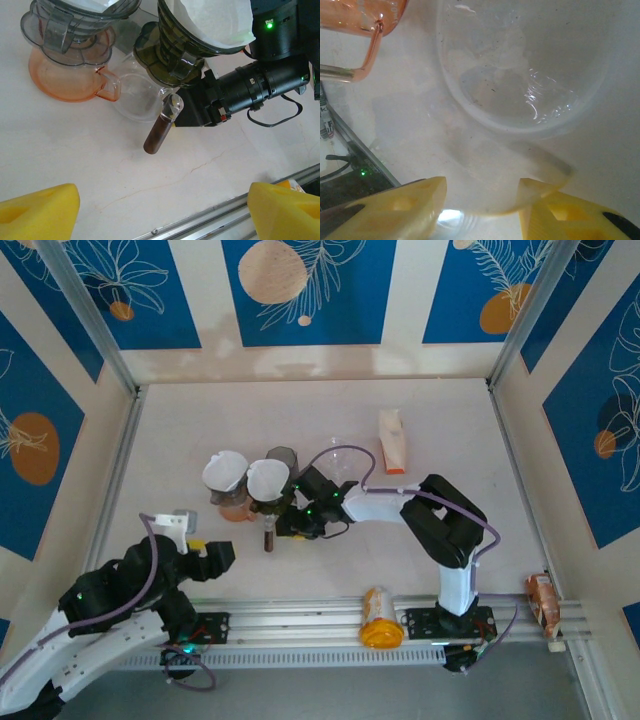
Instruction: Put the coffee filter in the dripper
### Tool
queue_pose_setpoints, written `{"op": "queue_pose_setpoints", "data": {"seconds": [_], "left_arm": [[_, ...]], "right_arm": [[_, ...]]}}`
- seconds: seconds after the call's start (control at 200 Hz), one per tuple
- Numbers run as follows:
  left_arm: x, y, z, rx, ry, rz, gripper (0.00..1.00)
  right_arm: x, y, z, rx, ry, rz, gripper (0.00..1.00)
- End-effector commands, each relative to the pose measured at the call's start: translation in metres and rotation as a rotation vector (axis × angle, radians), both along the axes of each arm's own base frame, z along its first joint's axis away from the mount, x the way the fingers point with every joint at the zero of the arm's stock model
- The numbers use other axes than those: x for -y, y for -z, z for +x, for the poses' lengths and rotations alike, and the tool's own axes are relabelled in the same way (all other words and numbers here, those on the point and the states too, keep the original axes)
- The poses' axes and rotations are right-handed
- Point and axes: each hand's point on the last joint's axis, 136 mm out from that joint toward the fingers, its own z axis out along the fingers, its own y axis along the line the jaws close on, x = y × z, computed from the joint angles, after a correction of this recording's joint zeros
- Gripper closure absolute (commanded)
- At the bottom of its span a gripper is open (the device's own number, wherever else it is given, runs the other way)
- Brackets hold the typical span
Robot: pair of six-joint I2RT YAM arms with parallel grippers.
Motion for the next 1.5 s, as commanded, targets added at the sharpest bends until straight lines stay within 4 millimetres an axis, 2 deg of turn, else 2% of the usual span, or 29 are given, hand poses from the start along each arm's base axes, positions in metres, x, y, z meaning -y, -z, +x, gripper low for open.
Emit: {"op": "queue_pose_setpoints", "data": {"seconds": [0.0, 0.19, 0.36, 0.485, 0.625, 0.76, 0.89, 1.09, 1.195, 1.33, 1.495], "left_arm": [[-0.005, -0.009, 0.001, 0.02, -0.023, -0.005, 0.1], [-0.011, -0.011, 0.004, 0.033, -0.054, 0.003, 0.03], [-0.016, -0.012, 0.008, 0.049, -0.087, 0.011, 0.0], [-0.016, -0.011, 0.01, 0.054, -0.094, 0.009, 0.0], [-0.016, -0.008, 0.011, 0.049, -0.106, 0.015, 0.0], [-0.016, -0.006, 0.013, 0.049, -0.119, 0.007, 0.0], [-0.015, -0.006, 0.014, 0.053, -0.119, -0.003, 0.0], [-0.015, -0.007, 0.015, 0.057, -0.126, -0.007, 0.0], [-0.014, -0.009, 0.017, 0.063, -0.128, -0.006, 0.0], [-0.012, -0.008, 0.018, 0.058, -0.129, -0.002, 0.0], [-0.013, -0.005, 0.018, 0.051, -0.135, 0.007, 0.0]], "right_arm": [[0.011, 0.004, -0.01, -0.003, -0.008, -0.046, 0.54], [0.045, 0.006, -0.022, 0.025, 0.037, -0.112, 0.5], [0.077, -0.003, -0.028, 0.069, 0.077, -0.17, 0.47], [0.098, -0.032, -0.016, 0.166, 0.111, -0.211, 0.42], [0.113, -0.088, 0.024, 0.313, 0.18, -0.191, 0.36], [0.101, -0.132, 0.067, 0.398, 0.194, -0.135, 0.35], [0.083, -0.148, 0.111, 0.421, 0.193, -0.12, 0.36], [0.059, -0.147, 0.173, 0.391, 0.183, -0.068, 0.41], [0.05, -0.136, 0.198, 0.372, 0.167, -0.073, 0.43], [0.039, -0.122, 0.213, 0.331, 0.142, -0.052, 0.47], [0.023, -0.105, 0.213, 0.284, 0.086, -0.024, 0.47]]}}
